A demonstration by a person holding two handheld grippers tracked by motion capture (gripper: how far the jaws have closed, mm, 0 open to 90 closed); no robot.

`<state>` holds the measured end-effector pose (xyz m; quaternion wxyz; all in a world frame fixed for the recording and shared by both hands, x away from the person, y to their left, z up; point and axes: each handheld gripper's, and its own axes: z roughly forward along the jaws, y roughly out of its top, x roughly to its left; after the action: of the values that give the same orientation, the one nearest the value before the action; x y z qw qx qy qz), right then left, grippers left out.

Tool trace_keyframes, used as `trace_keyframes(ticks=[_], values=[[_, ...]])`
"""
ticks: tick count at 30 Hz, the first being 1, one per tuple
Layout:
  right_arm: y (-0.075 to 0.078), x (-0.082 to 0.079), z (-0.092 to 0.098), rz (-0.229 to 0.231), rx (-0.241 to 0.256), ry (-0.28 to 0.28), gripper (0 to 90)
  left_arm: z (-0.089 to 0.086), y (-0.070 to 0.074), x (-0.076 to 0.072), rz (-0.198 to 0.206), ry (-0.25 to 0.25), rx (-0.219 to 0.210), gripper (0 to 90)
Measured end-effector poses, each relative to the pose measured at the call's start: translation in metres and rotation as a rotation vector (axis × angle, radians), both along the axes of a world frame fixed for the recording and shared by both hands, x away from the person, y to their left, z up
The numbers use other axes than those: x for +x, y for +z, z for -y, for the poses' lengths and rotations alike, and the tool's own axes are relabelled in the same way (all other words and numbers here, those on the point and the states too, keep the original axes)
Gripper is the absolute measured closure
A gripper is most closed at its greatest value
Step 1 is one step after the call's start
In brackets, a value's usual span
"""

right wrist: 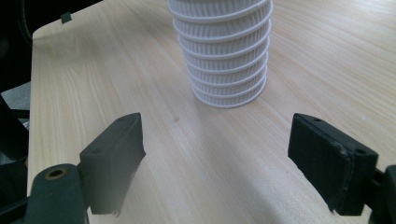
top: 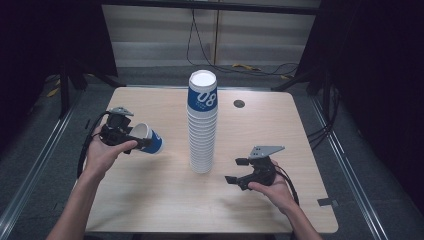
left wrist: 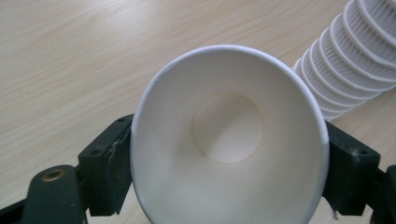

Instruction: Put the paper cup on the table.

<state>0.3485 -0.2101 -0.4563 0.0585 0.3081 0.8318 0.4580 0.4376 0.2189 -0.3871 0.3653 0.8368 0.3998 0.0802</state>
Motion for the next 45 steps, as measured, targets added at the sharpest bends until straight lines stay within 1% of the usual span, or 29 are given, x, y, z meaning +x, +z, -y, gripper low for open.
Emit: trace_keyframes(ticks=[1,3,4,5,6,7,8,9,10,11,14,15,16,19,20,21,24,26,27,28,29,30,32,34,36,38,39,41,45], values=[[0.001,-0.001,-0.001,-0.001,-0.001,-0.001,18.3,0.000,0.001,0.001,-0.011,0.000,0.009,18.0],[0.002,-0.002,-0.002,0.000,0.000,0.006,18.3,0.001,0.002,0.004,-0.033,0.007,0.063,17.9],[0.002,-0.002,-0.003,0.001,0.000,0.007,18.3,0.001,0.001,0.006,-0.033,0.012,0.086,17.9],[0.002,-0.002,-0.004,0.003,-0.003,0.006,18.3,0.002,0.000,0.008,-0.045,0.022,0.099,17.9],[0.002,-0.002,-0.004,0.002,-0.001,0.008,18.4,0.002,-0.001,0.010,-0.051,0.022,0.120,17.9],[0.002,-0.002,-0.004,-0.001,0.000,0.012,18.4,0.003,-0.003,0.012,-0.056,0.034,0.137,18.0],[0.002,-0.002,-0.004,-0.001,-0.001,0.011,18.4,0.005,-0.004,0.014,-0.060,0.044,0.168,18.0],[0.002,-0.001,-0.004,-0.003,-0.001,0.009,18.4,0.006,-0.006,0.016,-0.061,0.042,0.201,18.0],[0.001,-0.001,-0.003,-0.004,-0.001,0.010,18.4,0.008,-0.008,0.018,-0.061,0.047,0.217,18.0],[0.001,0.000,-0.003,-0.005,-0.003,0.009,18.4,0.010,-0.010,0.019,-0.072,0.047,0.234,18.0],[-0.001,0.000,-0.002,-0.014,0.005,0.014,18.0,0.018,-0.014,0.025,-0.098,0.022,0.281,17.9],[-0.002,0.001,-0.002,-0.018,0.002,0.019,18.0,0.021,-0.015,0.026,-0.097,0.024,0.303,17.9],[-0.002,0.001,-0.003,-0.019,0.000,0.021,18.0,0.023,-0.016,0.028,-0.104,0.022,0.317,17.9],[-0.002,-0.001,-0.004,-0.019,-0.006,0.034,18.0,0.030,-0.017,0.030,-0.144,0.003,0.331,17.8],[-0.002,-0.002,-0.004,-0.019,-0.008,0.036,18.0,0.033,-0.018,0.031,-0.150,0.001,0.334,17.7],[-0.002,-0.002,-0.004,-0.019,-0.004,0.038,18.0,0.035,-0.019,0.031,-0.144,-0.008,0.362,17.6],[-0.002,-0.002,-0.004,-0.021,-0.005,0.039,17.9,0.040,-0.025,0.031,-0.177,-0.009,0.355,17.4],[-0.002,-0.001,-0.004,-0.022,-0.005,0.037,17.9,0.042,-0.029,0.033,-0.186,-0.019,0.369,17.2],[-0.002,-0.001,-0.004,-0.022,-0.004,0.036,17.9,0.044,-0.031,0.033,-0.186,-0.014,0.370,17.1],[-0.001,-0.002,-0.003,-0.021,-0.003,0.035,17.9,0.044,-0.032,0.034,-0.177,-0.021,0.374,16.7],[-0.001,-0.002,-0.003,-0.021,-0.004,0.036,17.9,0.045,-0.032,0.034,-0.177,-0.014,0.374,16.6],[-0.001,-0.002,-0.003,-0.020,-0.004,0.038,17.9,0.046,-0.032,0.034,-0.174,-0.021,0.379,16.6],[0.000,-0.003,-0.004,-0.020,-0.010,0.044,17.8,0.047,-0.032,0.035,-0.173,-0.016,0.375,16.6],[-0.001,-0.003,-0.005,-0.026,-0.013,0.053,17.7,0.048,-0.032,0.036,-0.173,-0.022,0.388,16.3],[-0.001,-0.004,-0.005,-0.029,-0.014,0.056,17.4,0.051,-0.033,0.036,-0.160,-0.023,0.398,16.2],[-0.001,-0.004,-0.005,-0.028,-0.009,0.065,16.5,0.054,-0.034,0.035,-0.151,-0.021,0.413,16.1],[0.000,-0.004,-0.005,-0.027,-0.014,0.064,16.5,0.058,-0.034,0.034,-0.139,-0.024,0.425,16.0],[0.001,-0.003,-0.003,-0.025,-0.002,0.060,16.5,0.061,-0.035,0.034,-0.132,-0.020,0.437,15.8],[0.001,-0.003,-0.002,-0.026,-0.005,0.053,16.4,0.065,-0.036,0.037,-0.128,-0.021,0.429,15.7]])
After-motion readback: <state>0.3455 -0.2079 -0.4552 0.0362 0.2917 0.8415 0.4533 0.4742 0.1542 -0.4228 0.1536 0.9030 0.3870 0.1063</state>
